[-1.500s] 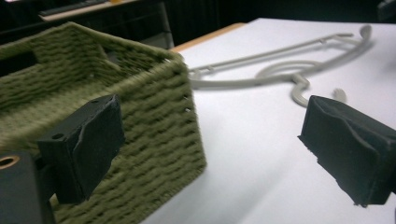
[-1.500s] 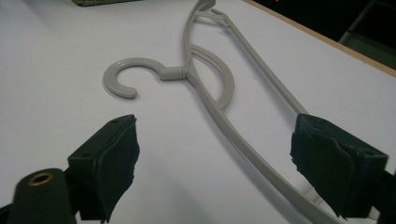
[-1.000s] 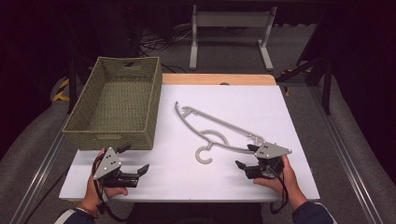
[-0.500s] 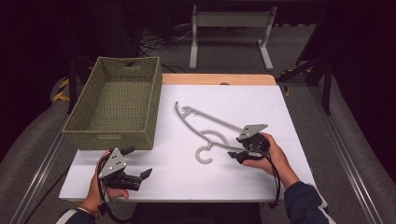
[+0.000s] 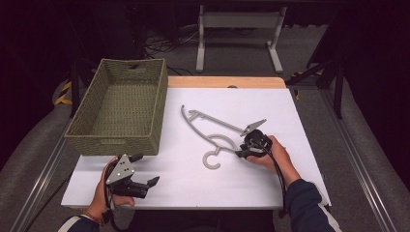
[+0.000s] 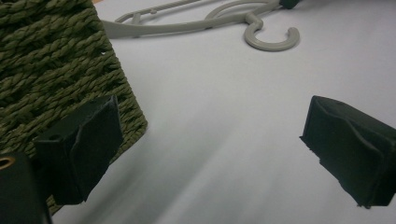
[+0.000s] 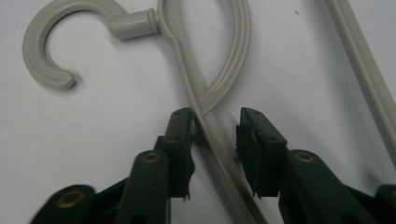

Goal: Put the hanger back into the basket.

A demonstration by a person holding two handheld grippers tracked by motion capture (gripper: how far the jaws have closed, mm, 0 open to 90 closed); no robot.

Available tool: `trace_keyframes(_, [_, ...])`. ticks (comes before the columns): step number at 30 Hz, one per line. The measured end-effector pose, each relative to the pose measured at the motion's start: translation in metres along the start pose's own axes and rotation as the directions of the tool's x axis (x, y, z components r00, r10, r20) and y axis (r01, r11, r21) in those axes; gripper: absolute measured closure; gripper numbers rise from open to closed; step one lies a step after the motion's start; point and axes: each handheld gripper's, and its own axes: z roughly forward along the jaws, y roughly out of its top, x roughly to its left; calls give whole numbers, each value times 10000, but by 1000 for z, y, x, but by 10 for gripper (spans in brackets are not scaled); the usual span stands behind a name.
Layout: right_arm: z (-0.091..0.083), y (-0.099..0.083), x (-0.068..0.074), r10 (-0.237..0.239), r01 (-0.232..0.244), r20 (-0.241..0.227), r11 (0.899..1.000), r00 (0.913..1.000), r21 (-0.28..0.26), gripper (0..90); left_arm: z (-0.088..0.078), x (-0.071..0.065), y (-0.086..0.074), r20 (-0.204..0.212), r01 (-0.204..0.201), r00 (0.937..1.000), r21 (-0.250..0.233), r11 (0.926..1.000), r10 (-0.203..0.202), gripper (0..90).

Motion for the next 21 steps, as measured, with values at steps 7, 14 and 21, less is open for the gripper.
trace_keyframes(7, [0,11,10,-806,785,192,9925,9966,935,773,2,-1,0,263,-28,9997,138,9999,24,72])
trace_keyframes(14, [2,15,10,-906,912,-111,9883,9958,1222,824,2,-1,-1,367,59,9993,167,9998,-65,78])
trace_keyframes(21, [-1,6,2,-399,424,-546,9981,9977,449,825,5,-4,1,447,-65,9990,245,9997,54,85])
